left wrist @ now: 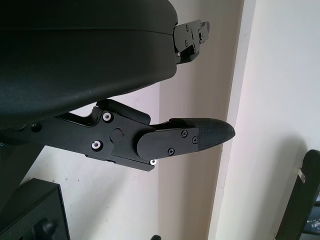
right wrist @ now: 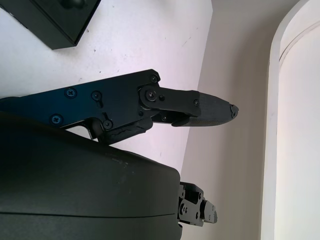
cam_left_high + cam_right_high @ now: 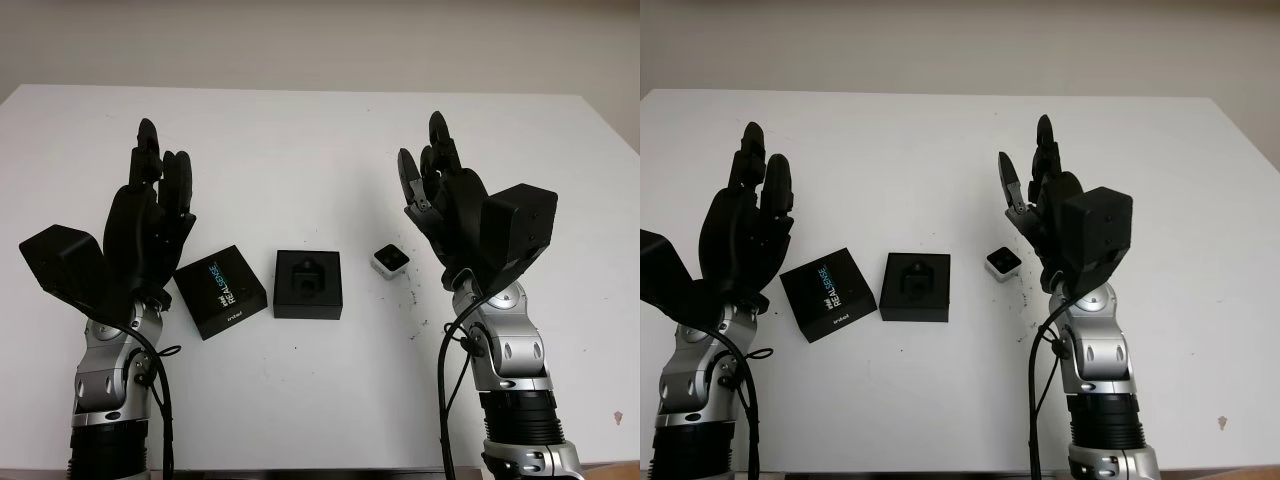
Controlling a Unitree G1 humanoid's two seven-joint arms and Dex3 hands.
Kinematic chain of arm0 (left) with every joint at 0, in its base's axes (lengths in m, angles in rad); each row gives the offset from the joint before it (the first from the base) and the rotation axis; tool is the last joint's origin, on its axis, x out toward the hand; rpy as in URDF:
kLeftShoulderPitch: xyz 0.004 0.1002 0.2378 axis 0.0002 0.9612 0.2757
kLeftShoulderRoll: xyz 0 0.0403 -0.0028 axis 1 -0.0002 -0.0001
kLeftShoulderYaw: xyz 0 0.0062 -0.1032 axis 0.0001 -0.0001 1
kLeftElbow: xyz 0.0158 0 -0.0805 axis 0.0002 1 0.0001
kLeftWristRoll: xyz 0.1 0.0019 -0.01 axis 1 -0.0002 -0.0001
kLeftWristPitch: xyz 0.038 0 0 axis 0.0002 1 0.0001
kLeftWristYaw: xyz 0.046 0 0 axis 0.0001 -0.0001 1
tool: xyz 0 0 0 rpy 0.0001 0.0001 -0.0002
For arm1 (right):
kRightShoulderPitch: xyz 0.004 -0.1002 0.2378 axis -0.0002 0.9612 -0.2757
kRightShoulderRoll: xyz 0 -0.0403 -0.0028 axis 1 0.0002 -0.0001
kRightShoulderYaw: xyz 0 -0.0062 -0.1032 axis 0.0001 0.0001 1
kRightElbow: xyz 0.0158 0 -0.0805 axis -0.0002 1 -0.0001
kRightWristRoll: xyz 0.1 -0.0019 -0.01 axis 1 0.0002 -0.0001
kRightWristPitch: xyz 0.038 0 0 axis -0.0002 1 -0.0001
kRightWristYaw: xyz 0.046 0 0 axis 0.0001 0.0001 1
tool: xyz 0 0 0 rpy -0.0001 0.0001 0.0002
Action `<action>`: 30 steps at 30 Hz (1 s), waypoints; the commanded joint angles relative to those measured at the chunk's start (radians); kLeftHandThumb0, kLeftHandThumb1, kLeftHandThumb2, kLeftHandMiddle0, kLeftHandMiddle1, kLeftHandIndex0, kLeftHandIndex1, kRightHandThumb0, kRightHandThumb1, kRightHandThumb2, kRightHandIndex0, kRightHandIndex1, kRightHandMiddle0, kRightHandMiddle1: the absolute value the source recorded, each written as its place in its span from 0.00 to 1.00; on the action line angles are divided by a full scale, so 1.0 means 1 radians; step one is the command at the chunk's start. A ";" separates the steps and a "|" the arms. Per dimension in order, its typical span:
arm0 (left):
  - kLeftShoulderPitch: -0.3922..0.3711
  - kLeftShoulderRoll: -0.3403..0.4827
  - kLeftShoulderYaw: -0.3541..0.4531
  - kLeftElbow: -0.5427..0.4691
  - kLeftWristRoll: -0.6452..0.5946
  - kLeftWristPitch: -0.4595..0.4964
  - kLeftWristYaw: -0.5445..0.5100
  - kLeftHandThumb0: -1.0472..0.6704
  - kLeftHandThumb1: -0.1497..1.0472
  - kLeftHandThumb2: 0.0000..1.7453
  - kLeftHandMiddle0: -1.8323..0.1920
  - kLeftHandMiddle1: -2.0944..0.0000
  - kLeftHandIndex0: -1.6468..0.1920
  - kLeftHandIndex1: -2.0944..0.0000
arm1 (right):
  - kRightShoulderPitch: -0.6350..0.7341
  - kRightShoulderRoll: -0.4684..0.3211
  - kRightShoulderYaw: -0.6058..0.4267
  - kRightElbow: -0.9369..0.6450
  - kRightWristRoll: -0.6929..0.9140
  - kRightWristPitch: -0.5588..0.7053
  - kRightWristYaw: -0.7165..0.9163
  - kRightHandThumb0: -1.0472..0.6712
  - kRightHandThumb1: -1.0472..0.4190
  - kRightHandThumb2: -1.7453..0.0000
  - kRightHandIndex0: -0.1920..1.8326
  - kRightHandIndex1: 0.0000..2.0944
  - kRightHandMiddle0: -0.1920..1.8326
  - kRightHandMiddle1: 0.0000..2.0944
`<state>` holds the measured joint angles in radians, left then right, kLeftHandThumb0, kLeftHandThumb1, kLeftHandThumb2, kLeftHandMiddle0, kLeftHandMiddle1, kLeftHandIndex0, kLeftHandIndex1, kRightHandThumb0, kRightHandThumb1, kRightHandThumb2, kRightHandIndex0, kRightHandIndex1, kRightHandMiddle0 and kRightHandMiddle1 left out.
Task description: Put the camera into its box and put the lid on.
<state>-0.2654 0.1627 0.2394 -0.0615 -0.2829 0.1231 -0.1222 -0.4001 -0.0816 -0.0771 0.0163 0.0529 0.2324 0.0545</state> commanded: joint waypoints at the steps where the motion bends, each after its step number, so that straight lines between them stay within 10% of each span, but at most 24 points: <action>1: -0.011 0.001 0.002 -0.008 -0.002 -0.007 0.002 0.27 1.00 0.27 1.00 1.00 1.00 1.00 | -0.014 -0.006 0.003 -0.001 -0.001 -0.017 0.001 0.24 0.00 0.73 0.00 0.01 0.02 0.03; 16: -0.006 0.007 -0.004 -0.005 0.012 -0.018 -0.007 0.27 1.00 0.27 1.00 1.00 1.00 1.00 | -0.036 -0.040 -0.032 0.012 0.041 -0.010 0.055 0.24 0.00 0.79 0.02 0.02 0.03 0.03; 30: 0.001 0.025 0.008 -0.019 0.015 -0.009 -0.007 0.24 1.00 0.27 1.00 1.00 1.00 1.00 | -0.229 -0.458 0.066 0.260 -0.119 -0.244 0.445 0.40 0.17 0.98 0.22 0.11 0.18 0.15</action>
<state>-0.2620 0.1728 0.2421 -0.0619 -0.2718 0.1156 -0.1263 -0.5985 -0.5060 -0.0319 0.2520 -0.0461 0.0243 0.4811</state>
